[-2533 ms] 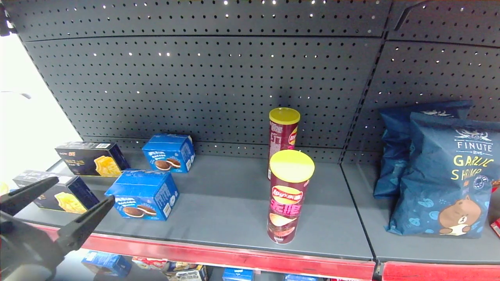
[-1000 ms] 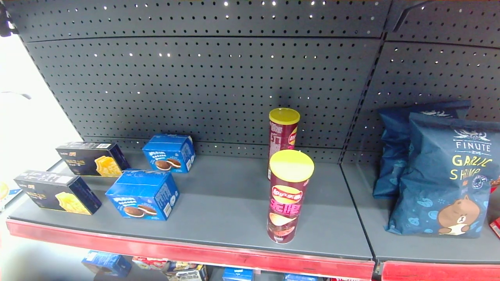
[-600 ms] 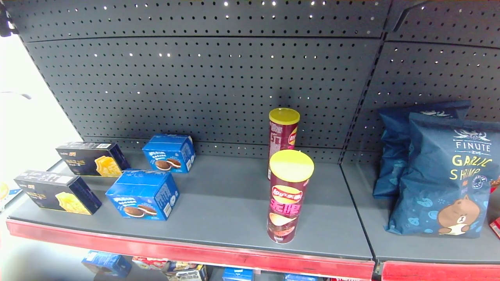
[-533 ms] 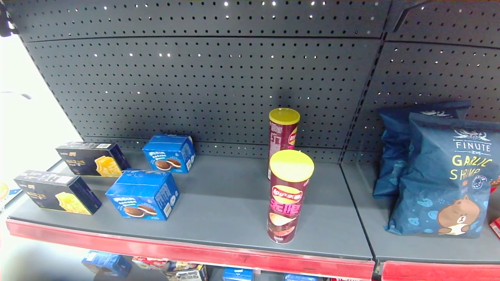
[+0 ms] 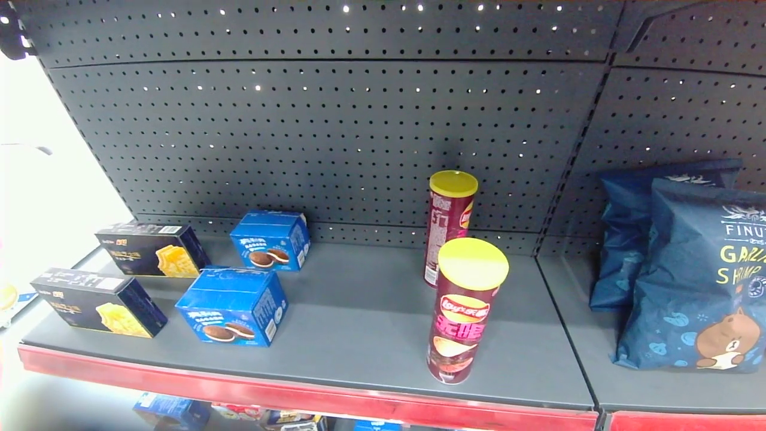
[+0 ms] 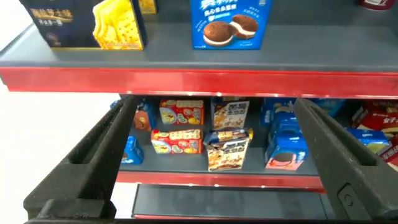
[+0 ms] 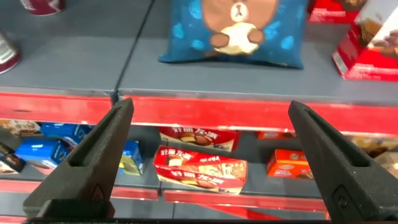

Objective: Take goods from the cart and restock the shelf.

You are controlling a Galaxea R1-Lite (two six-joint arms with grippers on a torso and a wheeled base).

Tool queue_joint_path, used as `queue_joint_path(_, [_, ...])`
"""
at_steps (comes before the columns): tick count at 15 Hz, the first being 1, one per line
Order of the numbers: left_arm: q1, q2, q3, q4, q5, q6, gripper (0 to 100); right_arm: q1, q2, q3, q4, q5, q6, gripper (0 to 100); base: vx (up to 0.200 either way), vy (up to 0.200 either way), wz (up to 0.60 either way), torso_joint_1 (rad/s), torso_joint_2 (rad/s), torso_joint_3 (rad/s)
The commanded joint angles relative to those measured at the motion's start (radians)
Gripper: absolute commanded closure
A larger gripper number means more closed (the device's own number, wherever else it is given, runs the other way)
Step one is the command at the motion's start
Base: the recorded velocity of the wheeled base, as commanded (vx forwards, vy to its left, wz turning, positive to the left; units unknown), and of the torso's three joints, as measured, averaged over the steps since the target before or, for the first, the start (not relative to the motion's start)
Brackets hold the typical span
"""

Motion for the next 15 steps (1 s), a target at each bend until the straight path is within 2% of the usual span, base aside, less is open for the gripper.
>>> queue_joint_path(1, [-0.001, 0.005, 0.0, 0.0, 0.001, 0.0, 0, 0.0, 0.002, 0.0, 0.0, 0.001, -0.003, 0, 0.0, 0.0, 0.0, 0.0, 0.0, 0.0])
queue_joint_path(4, [-0.001, 0.005, 0.0, 0.0, 0.001, 0.0, 0, 0.0, 0.002, 0.0, 0.0, 0.003, -0.003, 0, 0.0, 0.0, -0.6, -0.004, 0.0, 0.002])
queue_joint_path(15, [-0.001, 0.005, 0.0, 0.0, 0.001, 0.0, 0, 0.0, 0.002, 0.0, 0.0, 0.004, -0.004, 0, 0.0, 0.0, 0.0, 0.0, 0.0, 0.0])
